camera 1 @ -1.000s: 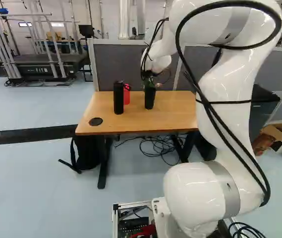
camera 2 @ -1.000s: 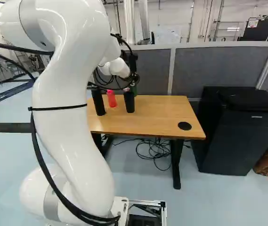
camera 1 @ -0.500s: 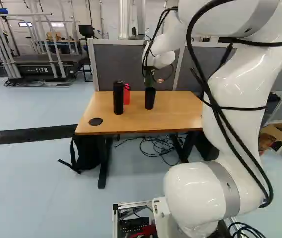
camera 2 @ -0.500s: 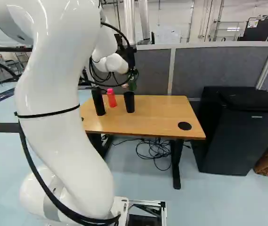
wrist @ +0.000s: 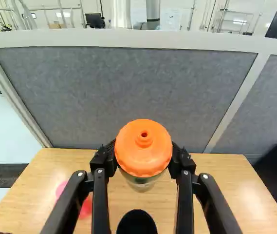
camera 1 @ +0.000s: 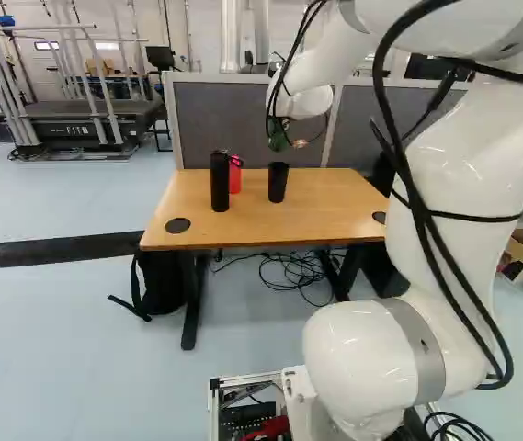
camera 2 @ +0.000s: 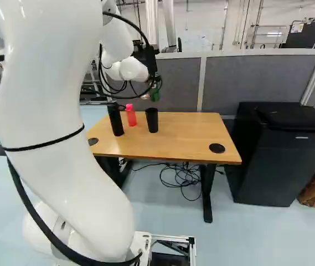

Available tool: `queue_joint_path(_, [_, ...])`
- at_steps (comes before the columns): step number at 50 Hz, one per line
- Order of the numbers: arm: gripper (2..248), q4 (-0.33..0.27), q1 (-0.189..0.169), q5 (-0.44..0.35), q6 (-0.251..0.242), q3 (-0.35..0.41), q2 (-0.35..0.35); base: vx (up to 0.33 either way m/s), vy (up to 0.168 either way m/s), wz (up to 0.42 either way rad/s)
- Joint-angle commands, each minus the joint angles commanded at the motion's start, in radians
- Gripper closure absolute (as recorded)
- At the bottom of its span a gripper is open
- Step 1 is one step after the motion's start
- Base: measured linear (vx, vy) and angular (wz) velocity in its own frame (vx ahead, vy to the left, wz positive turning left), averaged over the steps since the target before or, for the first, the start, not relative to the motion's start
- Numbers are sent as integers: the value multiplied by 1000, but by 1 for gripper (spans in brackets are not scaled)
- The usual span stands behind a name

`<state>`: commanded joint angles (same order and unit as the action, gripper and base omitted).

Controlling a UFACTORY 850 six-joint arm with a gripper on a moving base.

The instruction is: Pick up the green bottle from the table

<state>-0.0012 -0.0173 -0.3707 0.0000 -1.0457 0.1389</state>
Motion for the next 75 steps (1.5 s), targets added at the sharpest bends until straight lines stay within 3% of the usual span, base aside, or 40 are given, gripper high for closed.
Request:
queue_joint_path(56, [127,0,17,0,0,215,-215,0,0,0])
queue_joint_path(75, [127,0,18,0,0,230,-231,-36,0,63])
